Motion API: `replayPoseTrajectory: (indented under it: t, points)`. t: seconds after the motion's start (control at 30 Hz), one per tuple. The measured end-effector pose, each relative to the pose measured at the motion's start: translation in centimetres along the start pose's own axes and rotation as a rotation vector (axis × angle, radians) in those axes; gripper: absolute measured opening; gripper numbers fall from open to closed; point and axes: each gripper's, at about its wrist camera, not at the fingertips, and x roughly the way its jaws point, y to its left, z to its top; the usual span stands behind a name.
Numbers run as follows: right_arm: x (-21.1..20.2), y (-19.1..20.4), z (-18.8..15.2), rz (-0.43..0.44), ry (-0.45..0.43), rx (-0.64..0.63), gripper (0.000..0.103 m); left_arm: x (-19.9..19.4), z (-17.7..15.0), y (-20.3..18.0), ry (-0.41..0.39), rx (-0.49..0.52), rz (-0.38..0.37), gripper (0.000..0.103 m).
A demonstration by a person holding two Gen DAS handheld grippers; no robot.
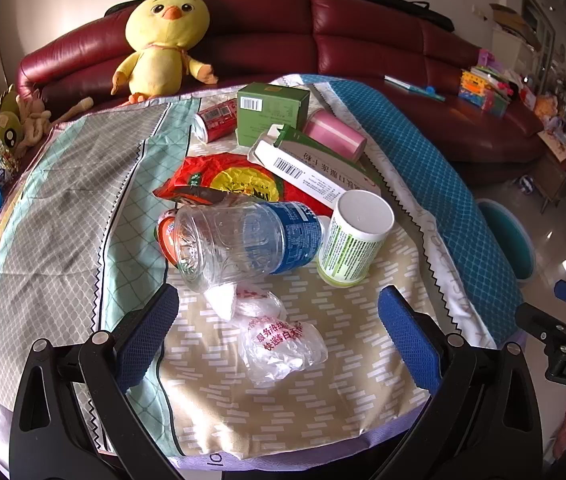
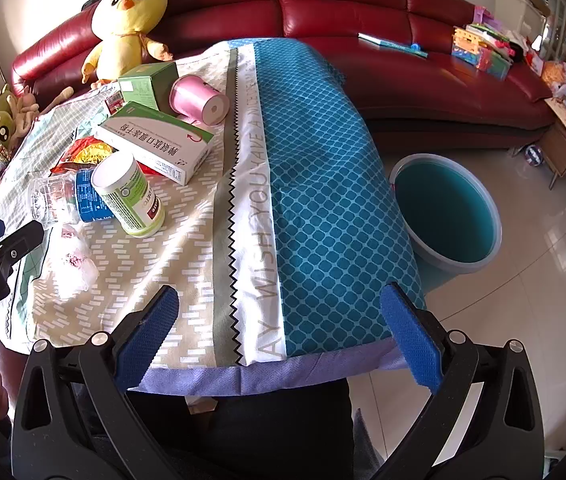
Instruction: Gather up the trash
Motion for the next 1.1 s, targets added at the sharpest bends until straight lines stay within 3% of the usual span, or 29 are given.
replayPoseTrajectory:
  t: [1.1]
  points:
    - [0.64, 0.28, -0.26, -0.002, 0.020, -0.008, 0.097, 0.06, -0.27, 0.39, 0.000, -0.001, -0.003, 0.100]
